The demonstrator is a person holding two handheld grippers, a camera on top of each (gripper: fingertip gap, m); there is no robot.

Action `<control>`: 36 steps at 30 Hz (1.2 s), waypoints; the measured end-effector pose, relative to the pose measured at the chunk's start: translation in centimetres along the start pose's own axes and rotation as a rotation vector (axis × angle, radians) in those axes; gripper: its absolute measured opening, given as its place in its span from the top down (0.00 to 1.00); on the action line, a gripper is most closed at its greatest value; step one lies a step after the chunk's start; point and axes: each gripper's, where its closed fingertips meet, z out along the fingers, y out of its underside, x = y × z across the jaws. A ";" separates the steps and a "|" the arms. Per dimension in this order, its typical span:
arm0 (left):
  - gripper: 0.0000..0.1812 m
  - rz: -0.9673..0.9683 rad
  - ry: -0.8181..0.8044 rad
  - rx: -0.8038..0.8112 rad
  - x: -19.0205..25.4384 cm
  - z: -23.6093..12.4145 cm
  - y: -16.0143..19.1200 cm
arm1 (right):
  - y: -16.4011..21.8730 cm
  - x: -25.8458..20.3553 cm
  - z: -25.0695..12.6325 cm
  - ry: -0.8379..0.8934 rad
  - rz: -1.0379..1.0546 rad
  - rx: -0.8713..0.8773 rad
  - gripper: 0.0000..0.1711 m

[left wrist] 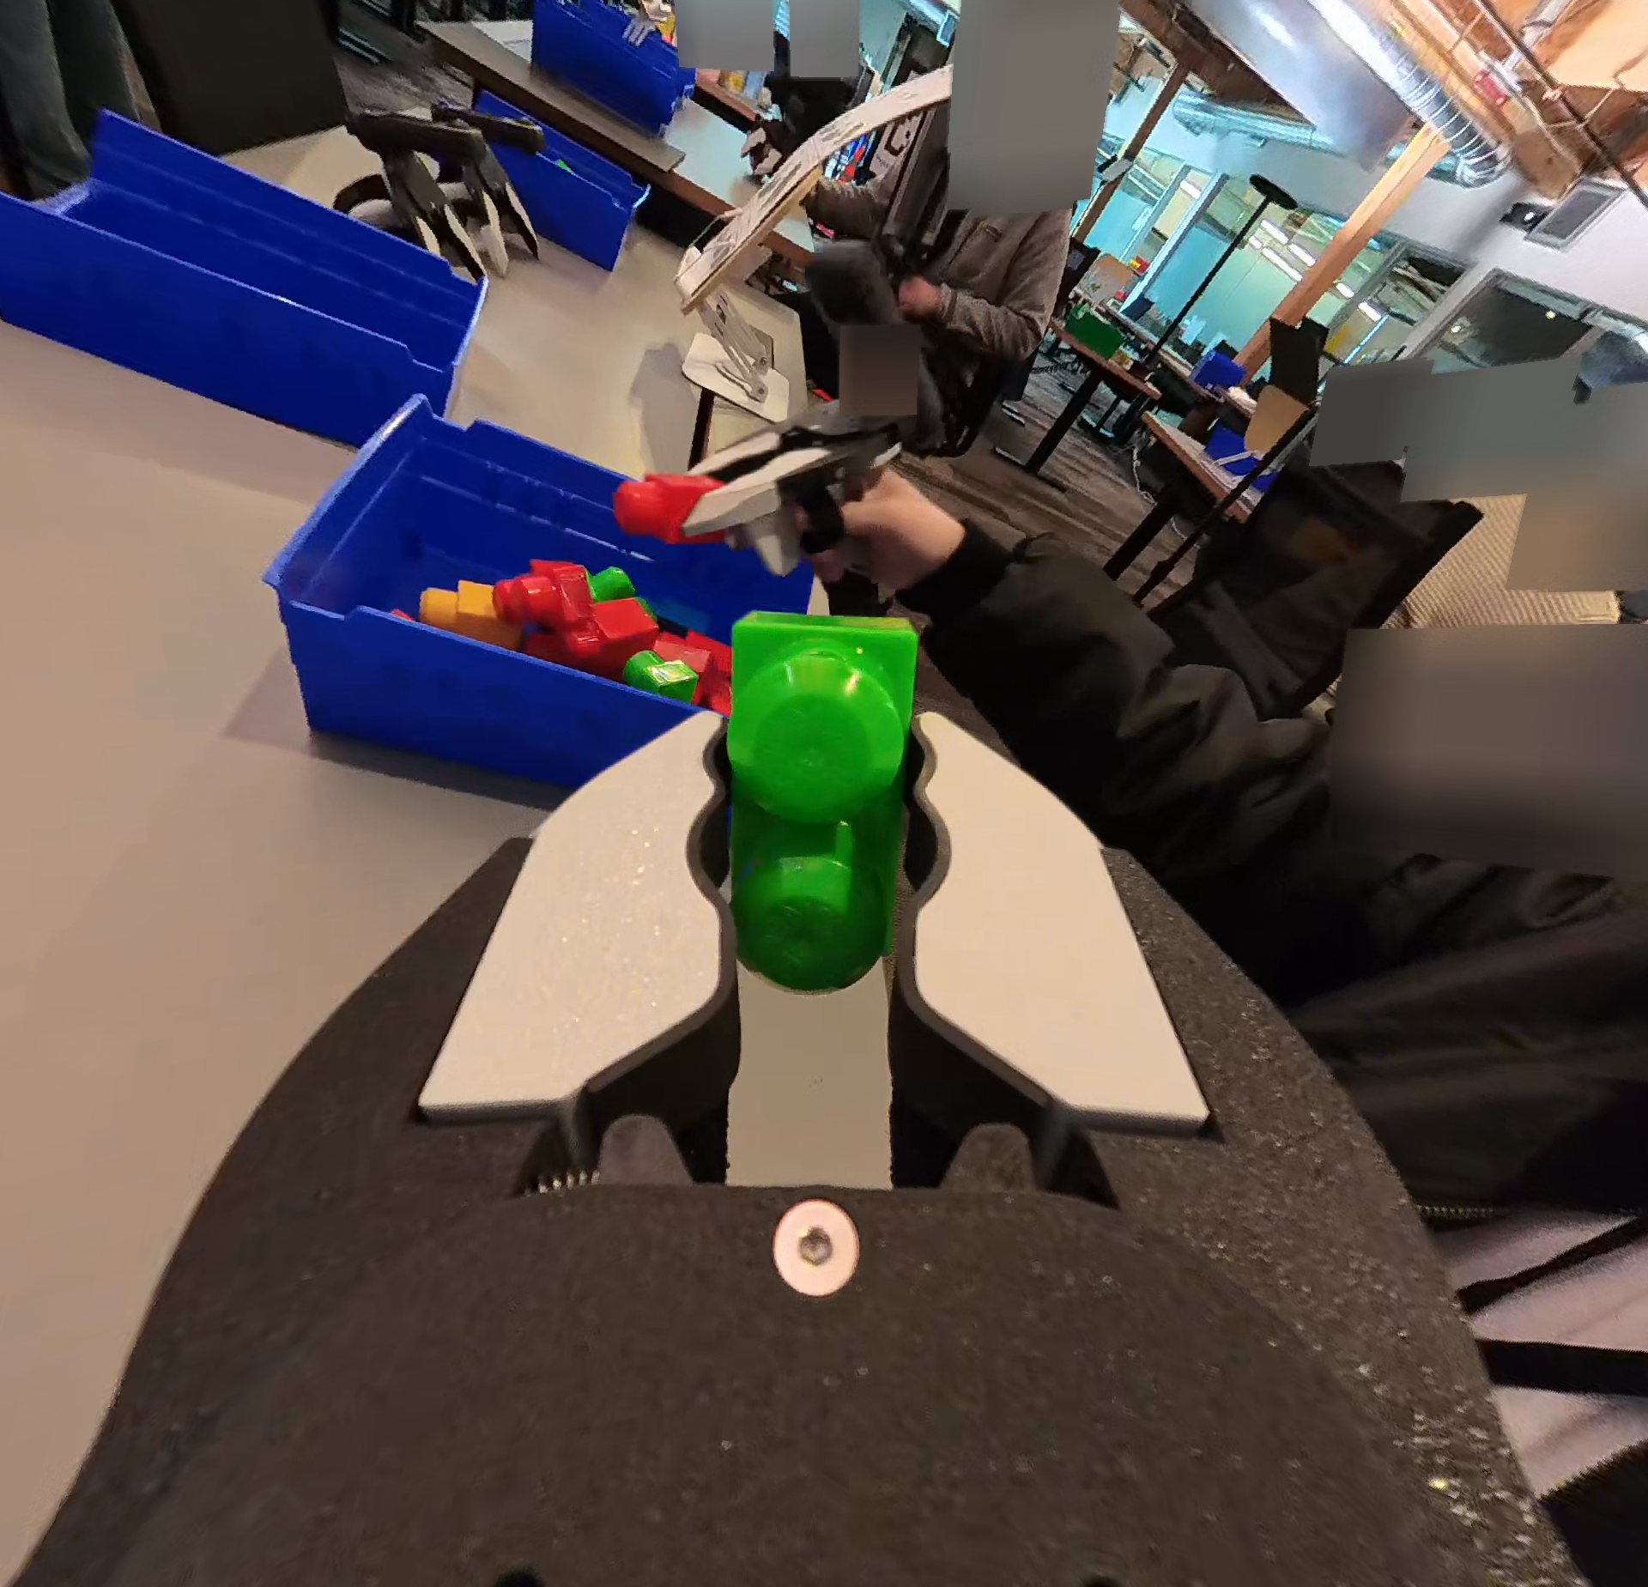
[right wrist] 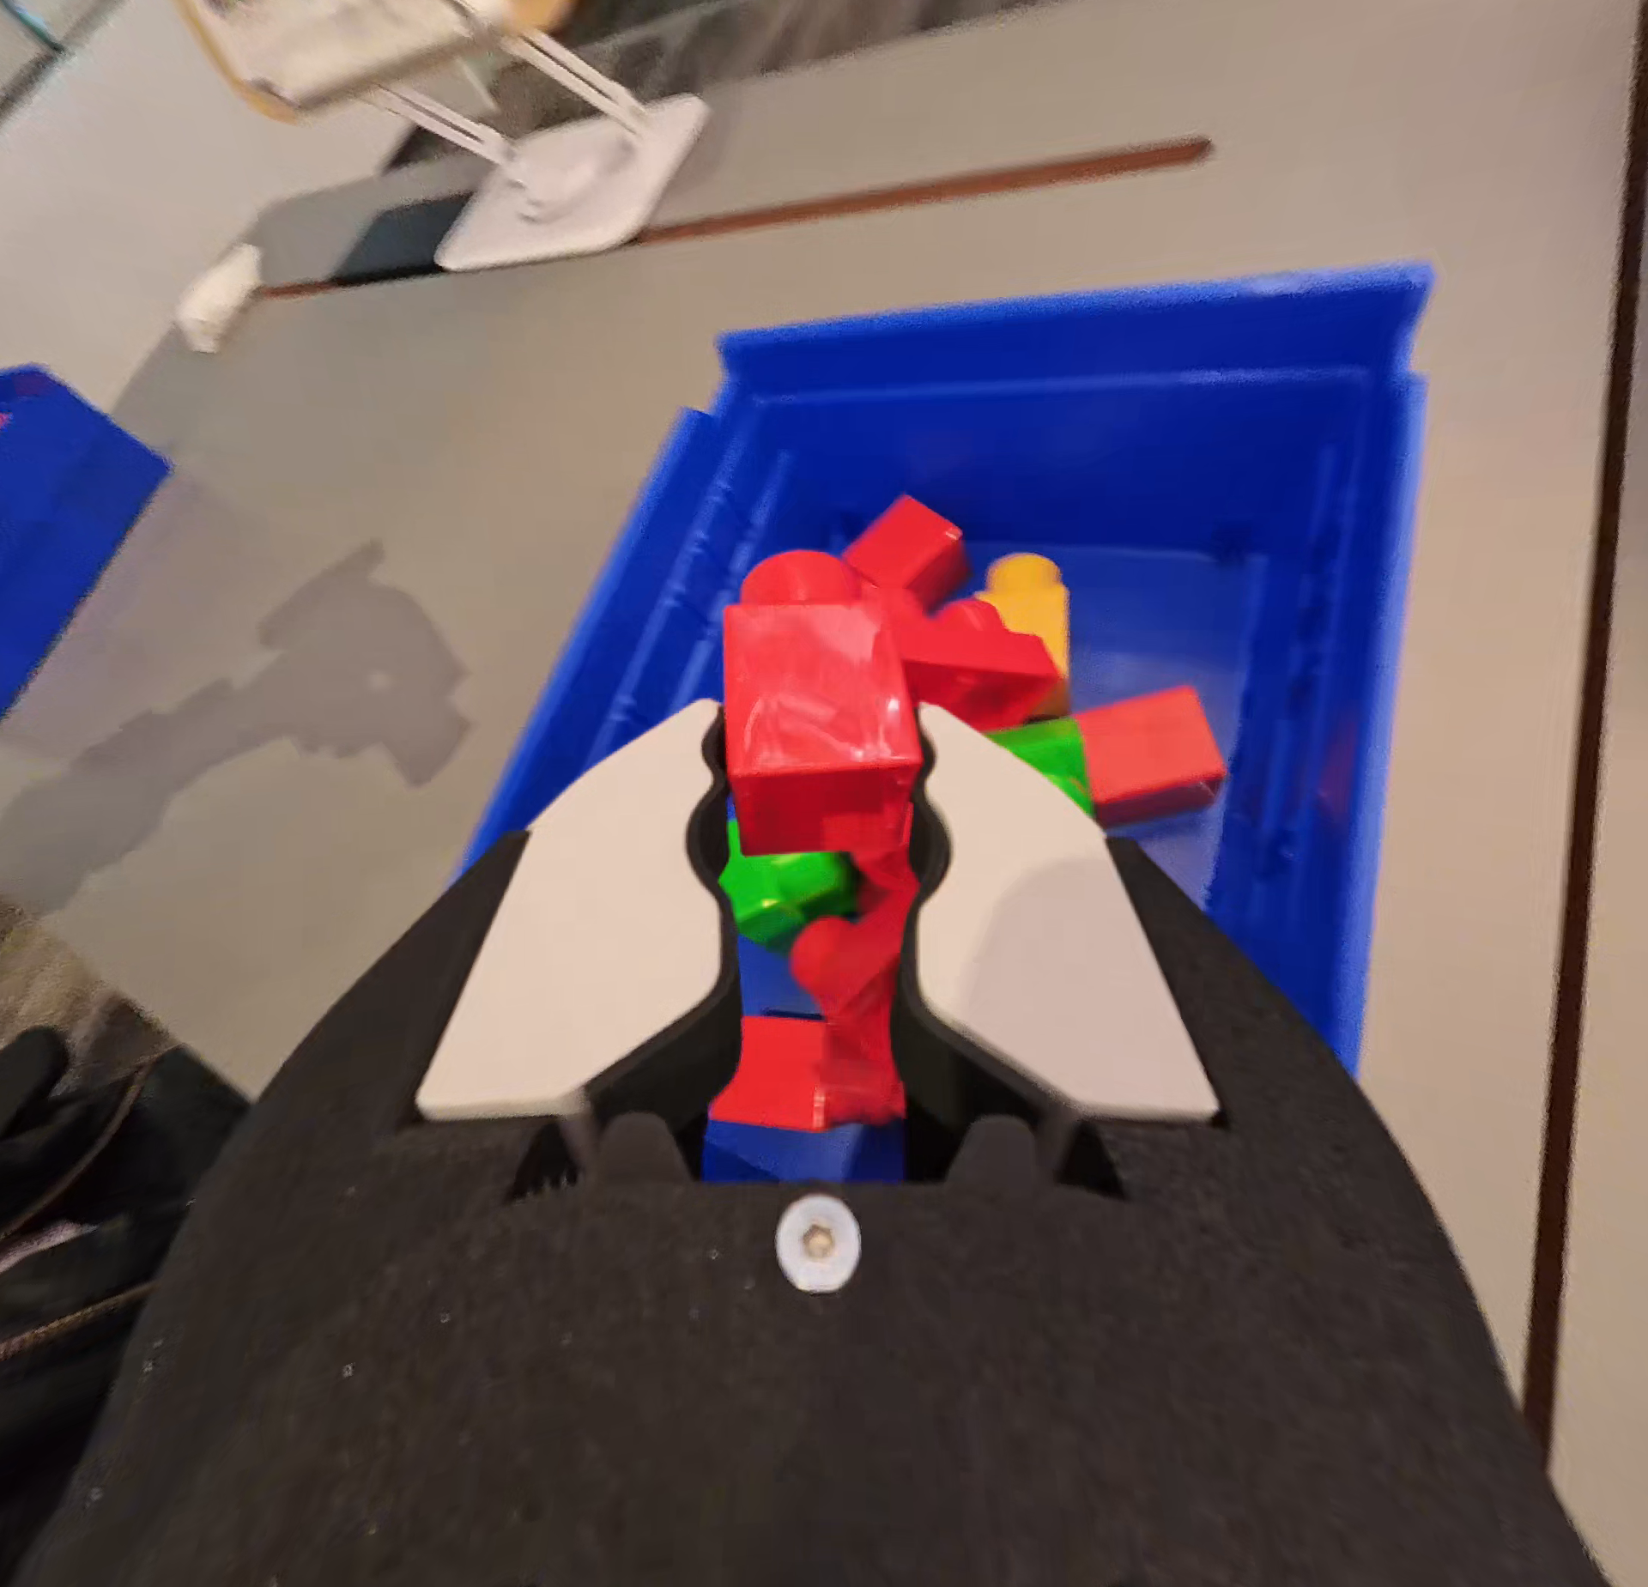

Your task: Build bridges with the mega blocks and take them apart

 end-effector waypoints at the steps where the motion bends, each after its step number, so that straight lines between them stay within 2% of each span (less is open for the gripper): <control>1: 0.80 -0.008 -0.002 -0.001 -0.1 0.3 0.2 | 0.6 1.0 0.5 0.034 0.007 -0.015 0.78; 3: 0.80 -0.021 -0.015 -0.007 -0.4 0.8 0.6 | 0.8 1.7 0.9 0.059 0.007 0.007 0.66; 5: 0.80 -0.036 -0.021 -0.001 -0.6 1.2 0.5 | -0.7 -0.3 0.5 0.004 -0.022 0.097 0.66; 9: 0.80 -0.037 0.009 0.019 0.0 2.3 -0.6 | -3.6 -12.5 0.0 -0.370 -0.163 0.254 0.63; 11: 0.80 -0.033 0.031 0.028 0.5 3.1 -1.1 | -3.4 -18.1 0.7 -0.509 -0.235 0.239 0.60; 14: 0.80 -0.025 0.052 0.033 1.1 4.2 -1.2 | -2.7 -22.7 2.6 -0.605 -0.284 0.175 0.57; 15: 0.80 -0.027 0.061 0.031 1.3 4.4 -1.1 | -2.6 -23.7 3.1 -0.642 -0.276 0.160 0.57; 16: 0.80 -0.027 0.061 0.025 1.3 4.6 -0.9 | -2.6 -24.7 3.3 -0.692 -0.257 0.155 0.63; 17: 0.80 -0.024 0.061 0.021 1.4 4.7 -0.7 | -2.5 -25.6 3.3 -0.748 -0.240 0.152 0.78; 22: 0.77 -0.036 0.046 0.027 1.3 4.4 -0.4 | -3.0 -26.2 3.5 -0.765 -0.251 0.198 0.79; 29: 0.80 0.032 0.066 0.008 2.1 4.0 -0.6 | -2.5 -25.9 2.5 -0.830 -0.206 0.193 0.79; 32: 0.80 -0.004 0.048 0.122 0.9 0.9 -3.3 | -2.0 -22.2 1.1 -0.776 -0.154 0.206 0.79; 34: 0.80 -0.005 0.051 0.066 0.5 -0.4 -2.6 | -2.2 -19.2 -1.4 -0.734 -0.119 0.270 0.78; 36: 0.80 -0.002 0.054 0.017 0.6 -0.7 -1.2 | -2.5 -14.1 -3.5 -0.546 -0.128 0.299 0.78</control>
